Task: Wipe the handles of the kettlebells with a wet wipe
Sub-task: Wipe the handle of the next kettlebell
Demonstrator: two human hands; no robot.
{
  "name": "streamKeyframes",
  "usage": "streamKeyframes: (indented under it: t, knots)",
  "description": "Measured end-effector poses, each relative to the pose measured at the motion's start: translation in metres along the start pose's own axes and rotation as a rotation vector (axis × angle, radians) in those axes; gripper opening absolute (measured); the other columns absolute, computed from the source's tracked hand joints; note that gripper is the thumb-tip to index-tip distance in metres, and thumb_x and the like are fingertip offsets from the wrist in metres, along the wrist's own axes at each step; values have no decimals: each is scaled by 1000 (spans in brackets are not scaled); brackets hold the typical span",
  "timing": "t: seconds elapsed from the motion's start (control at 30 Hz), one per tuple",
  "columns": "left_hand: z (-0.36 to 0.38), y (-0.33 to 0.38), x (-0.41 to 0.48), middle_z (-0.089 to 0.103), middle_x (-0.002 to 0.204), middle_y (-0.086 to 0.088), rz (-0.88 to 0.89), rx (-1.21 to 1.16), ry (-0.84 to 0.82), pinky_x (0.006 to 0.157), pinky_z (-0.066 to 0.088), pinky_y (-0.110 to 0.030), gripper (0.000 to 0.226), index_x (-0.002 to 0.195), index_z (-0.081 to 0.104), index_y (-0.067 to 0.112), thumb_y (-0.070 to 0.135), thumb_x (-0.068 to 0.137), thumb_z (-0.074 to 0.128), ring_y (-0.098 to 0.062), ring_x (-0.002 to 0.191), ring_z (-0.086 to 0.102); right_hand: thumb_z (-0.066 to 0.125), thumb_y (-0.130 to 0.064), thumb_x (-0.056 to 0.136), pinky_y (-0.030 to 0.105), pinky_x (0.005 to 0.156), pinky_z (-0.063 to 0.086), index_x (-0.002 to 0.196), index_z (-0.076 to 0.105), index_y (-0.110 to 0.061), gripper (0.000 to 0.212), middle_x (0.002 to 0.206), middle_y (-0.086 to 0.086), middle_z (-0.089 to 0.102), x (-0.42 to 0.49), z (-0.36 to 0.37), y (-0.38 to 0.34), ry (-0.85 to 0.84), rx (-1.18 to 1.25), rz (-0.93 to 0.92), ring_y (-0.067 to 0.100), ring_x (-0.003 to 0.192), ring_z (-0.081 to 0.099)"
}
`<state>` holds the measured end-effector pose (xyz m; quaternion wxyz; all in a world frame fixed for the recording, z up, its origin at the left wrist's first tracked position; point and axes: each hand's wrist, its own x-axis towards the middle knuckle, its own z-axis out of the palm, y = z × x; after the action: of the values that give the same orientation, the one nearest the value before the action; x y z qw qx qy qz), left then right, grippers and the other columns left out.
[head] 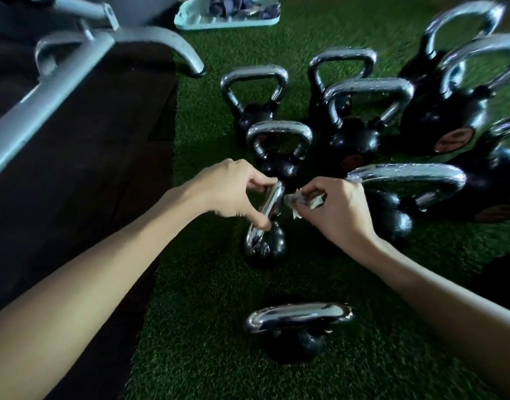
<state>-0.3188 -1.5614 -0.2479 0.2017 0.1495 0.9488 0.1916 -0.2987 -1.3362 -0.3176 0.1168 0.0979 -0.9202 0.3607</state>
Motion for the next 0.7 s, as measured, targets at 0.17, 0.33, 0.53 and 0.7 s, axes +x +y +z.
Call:
streamKeyframes:
  t: [0.17, 0.33, 0.53, 0.7]
  knots:
    - [-25, 9, 9, 68, 97, 40, 126, 150, -216, 57, 48, -21, 93, 140, 48, 57, 32, 64, 95, 2, 54, 50, 89, -39, 74, 3, 67, 44, 83, 76, -31, 17, 73, -23, 68, -24, -19, -1, 44, 56, -2, -9, 73, 65]
    - [-41, 25, 17, 62, 55, 18, 222, 352, -412, 54, 41, -26, 98, 137, 48, 64, 5, 67, 84, -11, 54, 49, 89, -40, 72, 2, 68, 41, 81, 76, -32, 18, 72, -23, 67, -25, -28, -7, 80, 122, 50, -13, 80, 63]
    - [-32, -3, -5, 54, 110, 52, 194, 329, -146, 60, 55, -33, 103, 141, 32, 71, 34, 66, 92, -22, 65, 62, 87, -46, 72, 3, 66, 41, 79, 76, -34, 18, 74, -20, 70, -23, -35, -6, 43, 150, 68, -10, 82, 63]
    - [-22, -33, -30, 59, 122, 43, 127, 28, -49, 79, 56, -40, 86, 137, 45, 65, 65, 62, 87, -19, 82, 61, 88, -41, 74, 3, 65, 40, 78, 76, -33, 15, 74, -21, 70, -19, -34, -9, 45, 187, 36, -12, 77, 63]
